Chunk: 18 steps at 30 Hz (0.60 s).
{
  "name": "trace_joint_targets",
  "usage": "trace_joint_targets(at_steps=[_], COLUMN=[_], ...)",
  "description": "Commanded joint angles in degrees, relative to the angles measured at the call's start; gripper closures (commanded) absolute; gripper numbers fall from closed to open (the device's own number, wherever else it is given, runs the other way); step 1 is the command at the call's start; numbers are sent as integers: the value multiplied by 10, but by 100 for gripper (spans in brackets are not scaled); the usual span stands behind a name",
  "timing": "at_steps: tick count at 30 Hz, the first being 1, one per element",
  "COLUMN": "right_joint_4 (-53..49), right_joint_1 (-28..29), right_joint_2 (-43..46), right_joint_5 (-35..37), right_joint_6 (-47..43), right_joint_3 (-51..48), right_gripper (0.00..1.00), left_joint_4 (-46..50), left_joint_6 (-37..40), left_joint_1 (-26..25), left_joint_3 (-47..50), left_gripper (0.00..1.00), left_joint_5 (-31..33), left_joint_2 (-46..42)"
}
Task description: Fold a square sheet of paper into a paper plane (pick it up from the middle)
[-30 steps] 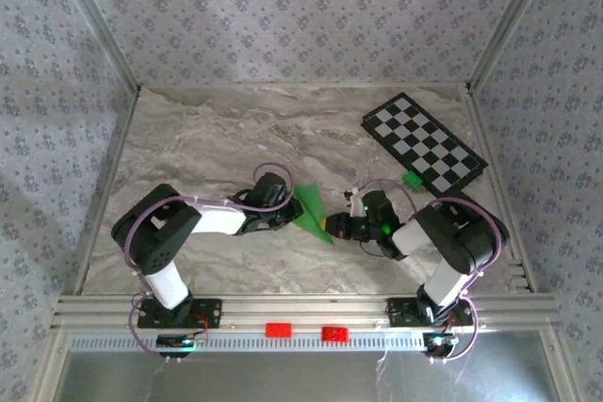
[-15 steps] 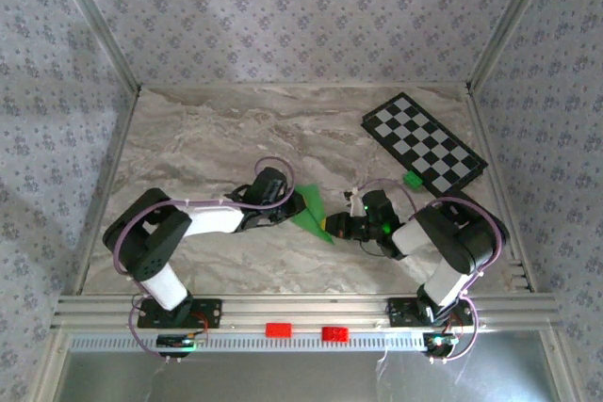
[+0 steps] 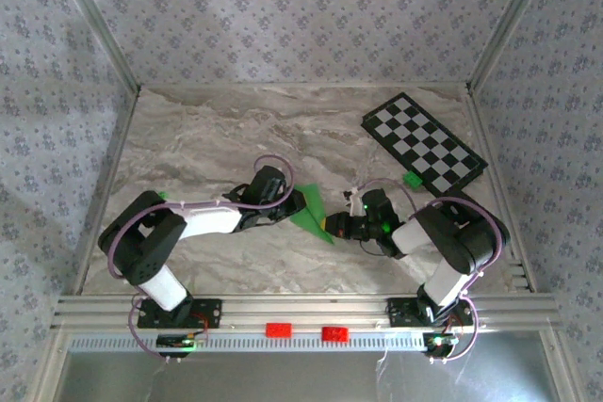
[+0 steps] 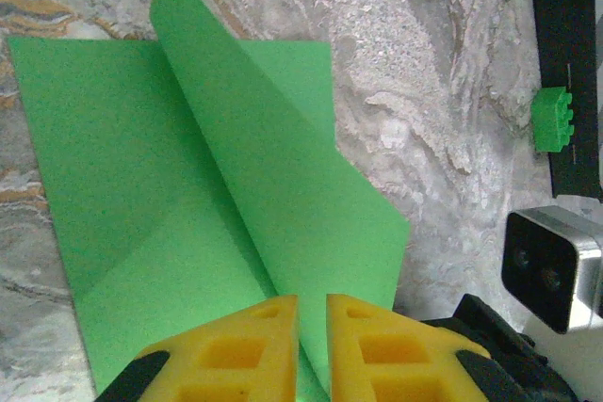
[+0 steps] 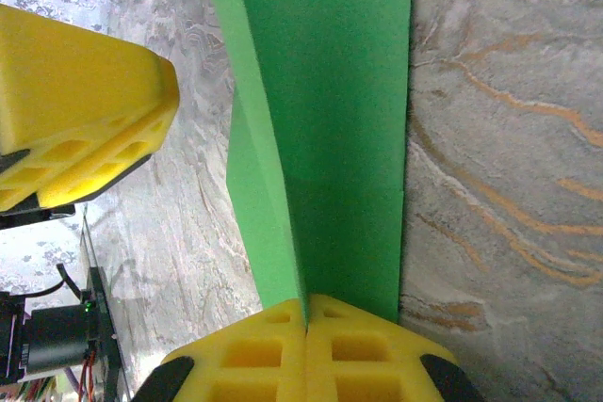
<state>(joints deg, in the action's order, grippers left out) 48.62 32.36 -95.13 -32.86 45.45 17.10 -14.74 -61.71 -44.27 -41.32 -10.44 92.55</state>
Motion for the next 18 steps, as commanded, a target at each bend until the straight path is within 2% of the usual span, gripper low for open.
trace_joint_targets(at_steps=[1, 18], right_joint_4=[-78, -82], right_joint_1=[0, 1], right_joint_2=[-13, -18], right_joint_5=[20, 18], right_joint_6=[-13, -8], right_joint_3=[-6, -4], right_gripper=[99, 99], left_joint_4=[3, -38], left_joint_6=[17, 14], left_joint_1=[-4, -5], left_joint_3=[-11, -1], left_gripper=[86, 88], left_joint_5=[6, -24], left_joint_2=[-16, -2])
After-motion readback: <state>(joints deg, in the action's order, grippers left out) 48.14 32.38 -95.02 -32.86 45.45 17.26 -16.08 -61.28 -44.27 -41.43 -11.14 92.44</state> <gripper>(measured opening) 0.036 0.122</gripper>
